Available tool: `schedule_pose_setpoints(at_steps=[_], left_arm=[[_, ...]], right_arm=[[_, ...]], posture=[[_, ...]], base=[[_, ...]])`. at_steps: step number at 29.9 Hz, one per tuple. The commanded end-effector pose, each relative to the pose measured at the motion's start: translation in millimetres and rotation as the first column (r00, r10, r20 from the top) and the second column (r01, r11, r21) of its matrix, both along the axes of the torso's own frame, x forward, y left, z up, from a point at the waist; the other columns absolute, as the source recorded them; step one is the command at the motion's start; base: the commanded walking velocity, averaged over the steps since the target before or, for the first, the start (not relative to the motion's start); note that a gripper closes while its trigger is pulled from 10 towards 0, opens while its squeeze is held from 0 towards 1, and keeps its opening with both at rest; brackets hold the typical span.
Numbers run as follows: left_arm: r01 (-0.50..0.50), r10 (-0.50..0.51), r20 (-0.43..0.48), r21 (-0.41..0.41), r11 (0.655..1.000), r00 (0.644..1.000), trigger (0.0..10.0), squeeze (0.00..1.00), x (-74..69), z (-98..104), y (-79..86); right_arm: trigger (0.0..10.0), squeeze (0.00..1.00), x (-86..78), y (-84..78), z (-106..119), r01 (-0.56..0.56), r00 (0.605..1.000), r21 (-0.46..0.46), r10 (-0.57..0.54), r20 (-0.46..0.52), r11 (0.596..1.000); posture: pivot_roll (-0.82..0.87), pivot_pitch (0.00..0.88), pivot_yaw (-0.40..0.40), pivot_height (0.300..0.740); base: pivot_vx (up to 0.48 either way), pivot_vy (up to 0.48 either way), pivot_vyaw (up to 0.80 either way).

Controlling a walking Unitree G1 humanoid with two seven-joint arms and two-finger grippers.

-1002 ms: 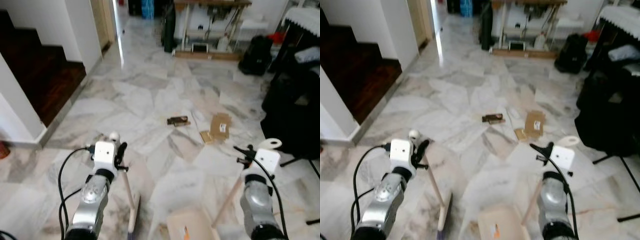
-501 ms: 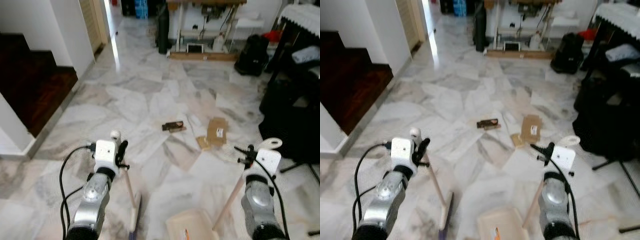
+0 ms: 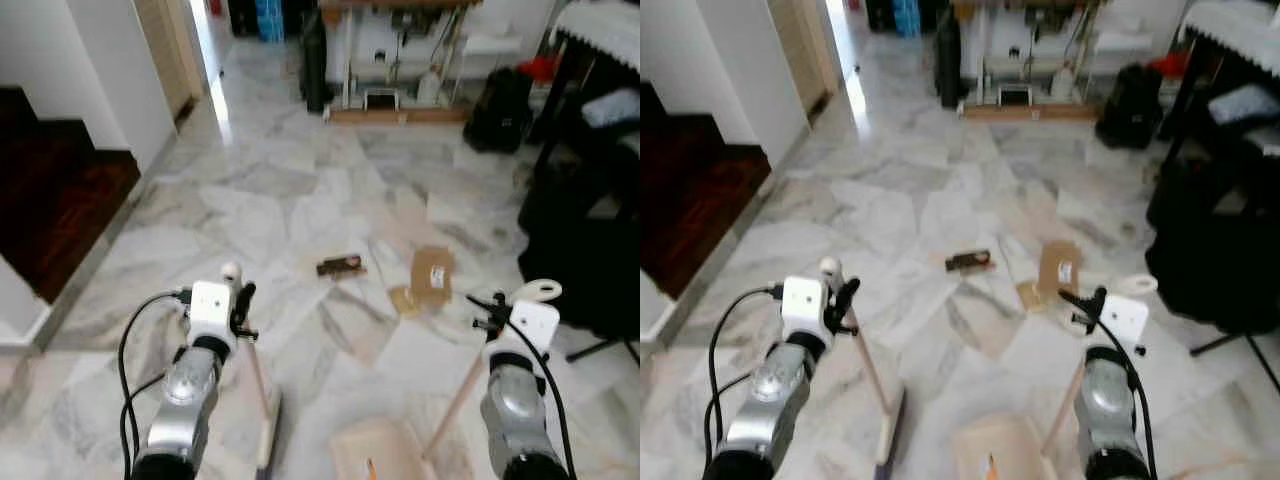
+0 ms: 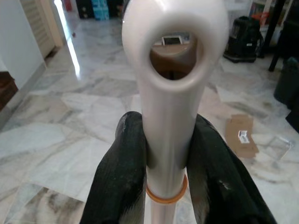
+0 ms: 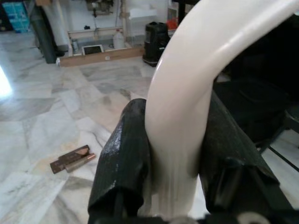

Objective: Sweep floor

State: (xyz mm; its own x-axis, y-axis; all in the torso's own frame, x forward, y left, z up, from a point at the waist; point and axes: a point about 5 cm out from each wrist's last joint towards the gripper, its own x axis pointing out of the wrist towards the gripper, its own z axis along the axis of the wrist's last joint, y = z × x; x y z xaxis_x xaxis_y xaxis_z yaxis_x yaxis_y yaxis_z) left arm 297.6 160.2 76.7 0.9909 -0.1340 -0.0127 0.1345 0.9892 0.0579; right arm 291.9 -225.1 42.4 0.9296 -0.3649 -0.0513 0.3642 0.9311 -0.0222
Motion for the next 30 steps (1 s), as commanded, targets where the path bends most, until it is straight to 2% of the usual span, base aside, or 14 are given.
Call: schedule_pose_setpoints(at_steps=[1,14,19,30], left_arm=[[-0.009,0.008,0.053,0.011,1.000,0.999,10.0,0.00,4.0,11.5,3.3],[-0.005,0.005,0.058,0.007,1.000,0.998,10.0,0.00,5.2,12.1,1.9],[-0.009,0.009,0.057,0.006,1.000,0.998,10.0,0.00,5.6,12.3,2.0],[-0.015,0.015,0.059,0.003,1.000,0.998,10.0,0.00,5.9,12.7,2.3]], right_arm=[[10.0,0.00,3.4,0.4,6.1,-0.004,1.000,-0.002,0.004,0.031,1.000],[10.0,0.00,4.2,1.0,7.0,-0.009,0.999,-0.003,0.009,0.033,1.000],[10.0,0.00,5.3,0.8,8.4,-0.007,0.999,-0.002,0.007,0.037,1.000],[10.0,0.00,6.8,1.8,10.2,-0.016,0.999,-0.011,0.017,0.043,1.000]], posture=[[-0.02,0.000,0.010,0.740],[-0.02,0.000,0.007,0.740],[-0.02,0.000,0.003,0.740],[-0.02,0.000,0.001,0.740]], base=[[0.371,0.000,0.00],[0.375,0.000,0.00],[0.375,0.000,-0.68],[0.373,0.000,0.00]])
